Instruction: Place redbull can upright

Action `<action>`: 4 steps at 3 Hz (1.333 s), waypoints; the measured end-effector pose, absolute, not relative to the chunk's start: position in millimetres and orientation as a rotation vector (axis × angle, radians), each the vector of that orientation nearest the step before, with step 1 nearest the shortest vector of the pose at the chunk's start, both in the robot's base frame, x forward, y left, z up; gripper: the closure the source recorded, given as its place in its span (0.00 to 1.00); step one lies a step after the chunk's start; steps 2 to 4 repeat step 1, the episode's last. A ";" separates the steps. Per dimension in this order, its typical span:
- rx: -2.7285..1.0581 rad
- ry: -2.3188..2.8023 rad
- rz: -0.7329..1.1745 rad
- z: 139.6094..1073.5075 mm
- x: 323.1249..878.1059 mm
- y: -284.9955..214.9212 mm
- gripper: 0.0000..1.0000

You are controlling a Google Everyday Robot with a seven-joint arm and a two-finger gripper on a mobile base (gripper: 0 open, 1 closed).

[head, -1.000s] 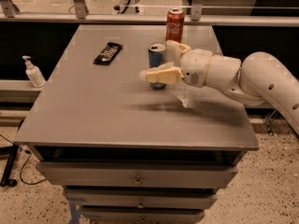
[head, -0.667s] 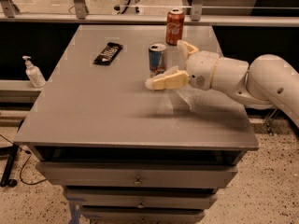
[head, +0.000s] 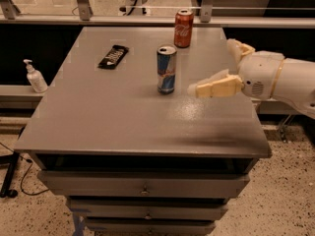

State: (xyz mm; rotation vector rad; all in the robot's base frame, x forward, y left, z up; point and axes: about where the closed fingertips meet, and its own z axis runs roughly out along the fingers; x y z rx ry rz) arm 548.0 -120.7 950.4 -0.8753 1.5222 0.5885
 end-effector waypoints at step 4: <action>-0.866 1.527 0.571 952.2 544.4 -128.9 0.00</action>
Offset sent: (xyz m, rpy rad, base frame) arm 0.0000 0.0000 0.0000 0.0000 0.0000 0.0000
